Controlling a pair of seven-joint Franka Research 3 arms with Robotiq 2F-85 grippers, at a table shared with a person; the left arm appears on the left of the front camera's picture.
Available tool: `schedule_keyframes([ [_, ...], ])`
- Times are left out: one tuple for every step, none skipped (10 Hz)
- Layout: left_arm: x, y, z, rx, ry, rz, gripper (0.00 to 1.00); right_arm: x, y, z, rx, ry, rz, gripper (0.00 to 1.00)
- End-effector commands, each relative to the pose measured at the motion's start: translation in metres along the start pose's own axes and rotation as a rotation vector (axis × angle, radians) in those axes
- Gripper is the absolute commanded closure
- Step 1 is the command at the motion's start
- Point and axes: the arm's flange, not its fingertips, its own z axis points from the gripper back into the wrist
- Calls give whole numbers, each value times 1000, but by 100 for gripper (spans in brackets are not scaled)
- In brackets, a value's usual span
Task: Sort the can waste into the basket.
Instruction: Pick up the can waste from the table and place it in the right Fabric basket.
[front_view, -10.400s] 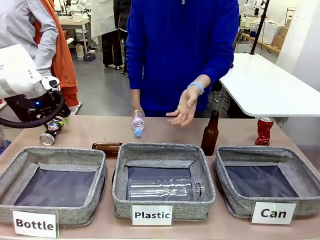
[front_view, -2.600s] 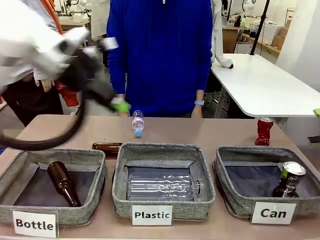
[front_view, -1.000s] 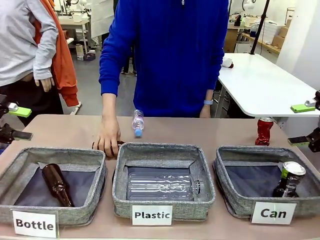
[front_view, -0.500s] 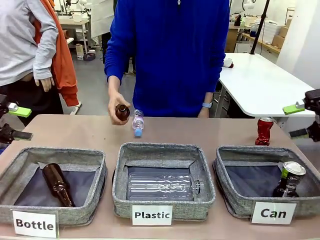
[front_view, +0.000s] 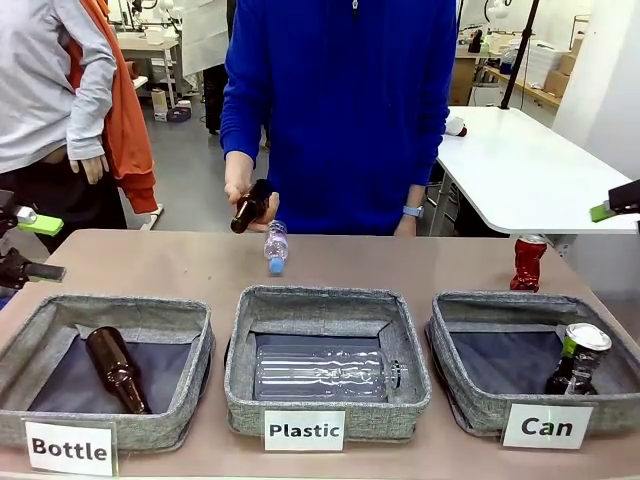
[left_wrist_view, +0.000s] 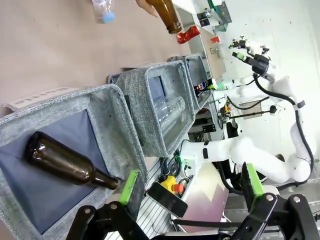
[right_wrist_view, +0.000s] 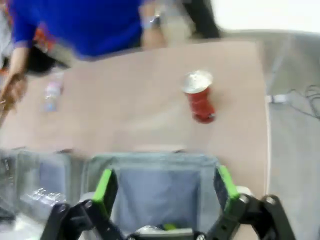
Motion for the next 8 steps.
schedule_keyframes([
  [-2, -1, 3, -5, 11, -6, 0, -1, 16, 0, 116, 84, 25, 0],
  [-2, -1, 3, -5, 11, -6, 0, -1, 16, 0, 116, 84, 25, 0],
  [-2, -1, 3, -5, 11, -6, 0, -1, 16, 0, 116, 84, 25, 0],
  [0, 0, 0, 0, 0, 0, 0, -4, 4, -4, 24, 28, 11, 0],
  [-4, -30, 31, 82, 47, -90, 0, 8, -18, -13, 111, 51, 24, 0],
  [-4, -35, 74, 124, 51, -83, 0, 17, -46, -24, 232, 14, 123, 0],
  [-6, -30, 126, 160, 39, -25, 0, 20, -74, -40, 277, 21, 277, 0],
  [-17, -27, 162, 206, -21, -11, 0, 21, -95, -55, 371, 19, 374, 0],
])
